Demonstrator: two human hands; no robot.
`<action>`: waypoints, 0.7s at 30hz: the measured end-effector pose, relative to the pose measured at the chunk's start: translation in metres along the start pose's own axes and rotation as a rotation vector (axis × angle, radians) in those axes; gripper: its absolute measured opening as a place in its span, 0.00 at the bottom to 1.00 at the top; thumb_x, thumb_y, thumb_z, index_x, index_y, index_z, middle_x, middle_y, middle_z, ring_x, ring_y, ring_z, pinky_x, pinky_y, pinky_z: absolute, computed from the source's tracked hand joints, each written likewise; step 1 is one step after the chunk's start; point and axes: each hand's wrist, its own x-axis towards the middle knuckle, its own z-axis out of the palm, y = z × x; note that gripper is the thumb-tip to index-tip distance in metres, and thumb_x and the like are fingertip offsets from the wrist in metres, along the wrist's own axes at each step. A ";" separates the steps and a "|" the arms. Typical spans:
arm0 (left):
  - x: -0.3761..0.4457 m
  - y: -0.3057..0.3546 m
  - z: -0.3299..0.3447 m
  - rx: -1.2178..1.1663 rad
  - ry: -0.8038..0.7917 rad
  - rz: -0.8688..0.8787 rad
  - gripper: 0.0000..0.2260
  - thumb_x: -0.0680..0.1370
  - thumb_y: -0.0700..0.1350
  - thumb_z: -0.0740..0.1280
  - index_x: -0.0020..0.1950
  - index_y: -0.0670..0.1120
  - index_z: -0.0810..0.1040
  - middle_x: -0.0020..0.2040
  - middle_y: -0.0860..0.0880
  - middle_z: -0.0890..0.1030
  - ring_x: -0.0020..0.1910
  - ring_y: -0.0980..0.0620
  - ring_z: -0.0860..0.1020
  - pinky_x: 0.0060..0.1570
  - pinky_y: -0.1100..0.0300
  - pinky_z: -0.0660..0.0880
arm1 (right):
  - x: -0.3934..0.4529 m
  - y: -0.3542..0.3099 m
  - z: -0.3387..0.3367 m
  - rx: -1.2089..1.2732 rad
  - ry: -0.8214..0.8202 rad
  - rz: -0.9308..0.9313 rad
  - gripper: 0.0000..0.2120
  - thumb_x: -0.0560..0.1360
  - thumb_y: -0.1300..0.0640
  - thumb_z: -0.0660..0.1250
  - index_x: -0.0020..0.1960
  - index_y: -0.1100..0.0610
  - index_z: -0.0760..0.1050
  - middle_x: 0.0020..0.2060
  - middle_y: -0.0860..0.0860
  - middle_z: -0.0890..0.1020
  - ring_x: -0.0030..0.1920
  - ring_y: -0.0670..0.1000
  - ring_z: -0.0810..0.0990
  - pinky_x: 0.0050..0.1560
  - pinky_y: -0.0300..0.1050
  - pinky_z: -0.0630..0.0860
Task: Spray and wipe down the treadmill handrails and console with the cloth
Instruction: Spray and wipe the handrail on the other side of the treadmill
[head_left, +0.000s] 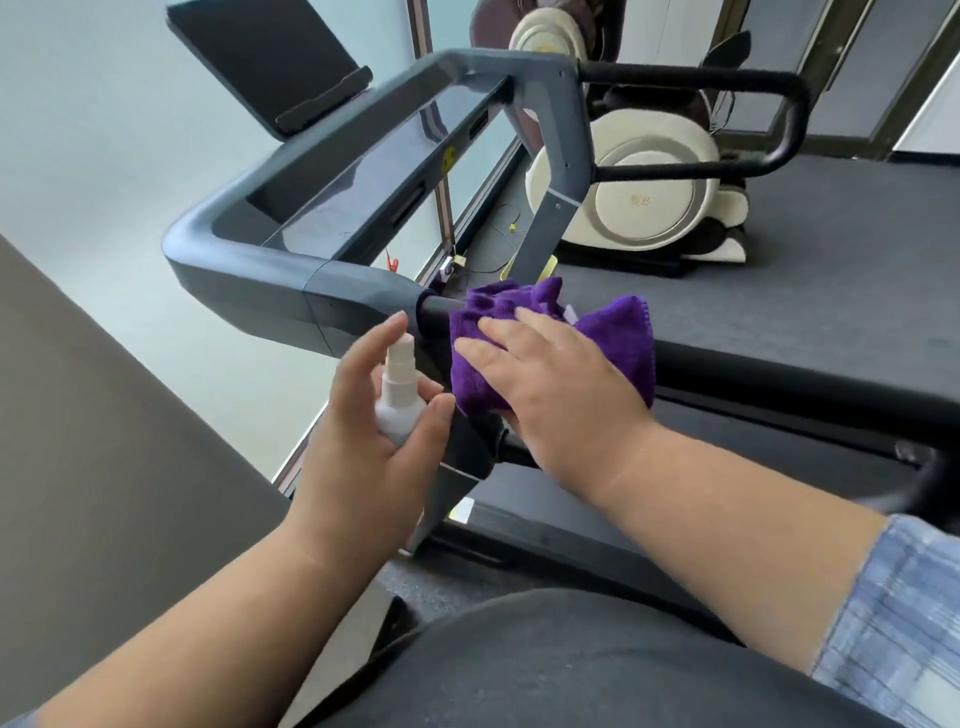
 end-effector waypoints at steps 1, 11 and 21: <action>0.008 -0.001 -0.002 0.008 0.010 -0.055 0.27 0.77 0.41 0.69 0.66 0.66 0.64 0.45 0.58 0.80 0.40 0.59 0.79 0.45 0.68 0.75 | -0.012 -0.004 0.002 0.071 0.002 -0.012 0.30 0.69 0.60 0.74 0.70 0.52 0.74 0.65 0.55 0.78 0.65 0.62 0.76 0.64 0.58 0.74; 0.067 0.005 0.006 0.599 -0.313 -0.167 0.21 0.78 0.54 0.65 0.68 0.65 0.60 0.45 0.56 0.81 0.40 0.51 0.79 0.42 0.54 0.75 | -0.057 -0.025 -0.003 0.579 -0.460 -0.140 0.31 0.73 0.47 0.71 0.75 0.48 0.67 0.68 0.47 0.74 0.67 0.49 0.73 0.69 0.46 0.69; 0.085 0.013 0.024 0.701 -0.341 -0.113 0.17 0.80 0.52 0.63 0.66 0.60 0.62 0.43 0.53 0.79 0.35 0.53 0.76 0.37 0.57 0.71 | -0.066 -0.016 -0.004 0.707 -0.503 -0.100 0.31 0.72 0.47 0.70 0.74 0.48 0.69 0.68 0.46 0.74 0.67 0.47 0.72 0.69 0.44 0.67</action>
